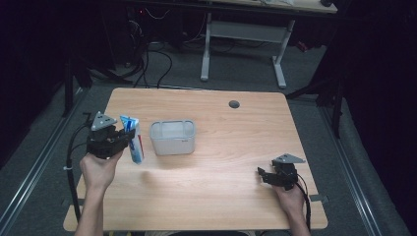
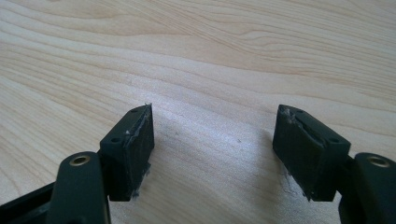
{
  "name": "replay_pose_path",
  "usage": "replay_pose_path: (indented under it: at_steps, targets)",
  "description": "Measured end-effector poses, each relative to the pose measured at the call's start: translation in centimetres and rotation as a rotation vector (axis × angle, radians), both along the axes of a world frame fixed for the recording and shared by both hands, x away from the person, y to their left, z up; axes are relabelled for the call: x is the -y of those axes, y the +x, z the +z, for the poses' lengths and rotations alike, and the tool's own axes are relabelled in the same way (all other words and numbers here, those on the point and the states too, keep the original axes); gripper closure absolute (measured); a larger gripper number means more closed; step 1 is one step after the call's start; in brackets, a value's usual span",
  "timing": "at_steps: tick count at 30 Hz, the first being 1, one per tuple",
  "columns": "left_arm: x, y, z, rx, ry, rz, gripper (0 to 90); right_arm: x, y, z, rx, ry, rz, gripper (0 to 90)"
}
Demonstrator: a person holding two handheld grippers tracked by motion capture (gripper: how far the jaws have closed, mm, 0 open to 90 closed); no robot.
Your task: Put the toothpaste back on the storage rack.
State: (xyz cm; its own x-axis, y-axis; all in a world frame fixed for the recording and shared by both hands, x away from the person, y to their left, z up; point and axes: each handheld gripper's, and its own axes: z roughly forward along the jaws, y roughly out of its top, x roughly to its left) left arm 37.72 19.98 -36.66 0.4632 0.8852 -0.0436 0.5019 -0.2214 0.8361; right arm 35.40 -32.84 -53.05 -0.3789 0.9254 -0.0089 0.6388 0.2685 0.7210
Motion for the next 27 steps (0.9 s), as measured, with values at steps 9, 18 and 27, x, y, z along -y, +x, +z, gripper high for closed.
replay_pose_path:
  at_steps: [9, 18, 27]
  targets:
    - [0.2, -0.3, 1.4, 0.02, -0.038, -0.018, 77.9, 0.0, 0.0, 0.0, 0.0, 0.0, 0.001, 29.3]
    - [0.3, -0.5, 2.4, 0.043, -0.067, -0.038, 77.9, 0.0, 0.0, 0.0, 0.0, -0.001, 0.002, 29.3]
    - [0.3, -0.7, 3.4, 0.068, -0.091, -0.043, 77.9, 0.0, 0.0, 0.0, 0.0, 0.0, 0.002, 29.3]
